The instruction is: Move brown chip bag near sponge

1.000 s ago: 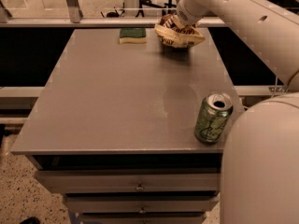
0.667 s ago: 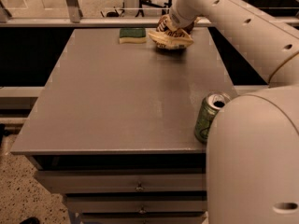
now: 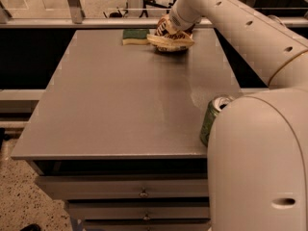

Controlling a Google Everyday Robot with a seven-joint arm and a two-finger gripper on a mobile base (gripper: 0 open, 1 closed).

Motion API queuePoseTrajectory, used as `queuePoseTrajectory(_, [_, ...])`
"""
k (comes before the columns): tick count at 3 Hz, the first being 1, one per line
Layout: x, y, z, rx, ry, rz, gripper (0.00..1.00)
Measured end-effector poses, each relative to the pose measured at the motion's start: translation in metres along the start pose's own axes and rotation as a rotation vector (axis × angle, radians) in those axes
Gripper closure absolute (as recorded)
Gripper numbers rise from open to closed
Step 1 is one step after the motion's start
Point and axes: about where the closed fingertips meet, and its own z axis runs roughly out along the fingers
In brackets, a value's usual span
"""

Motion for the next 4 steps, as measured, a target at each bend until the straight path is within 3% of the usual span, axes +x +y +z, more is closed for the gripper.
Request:
queuePoseTrajectory(2, [-0.014, 0.012, -0.014, -0.031, -0.041, -0.014, 0.00])
queuePoseTrajectory(3, [-0.018, 0.013, -0.043, -0.023, -0.089, -0.027, 0.00])
queuePoseTrajectory(4, [-0.002, 0.018, -0.100, -0.019, -0.175, -0.019, 0.00])
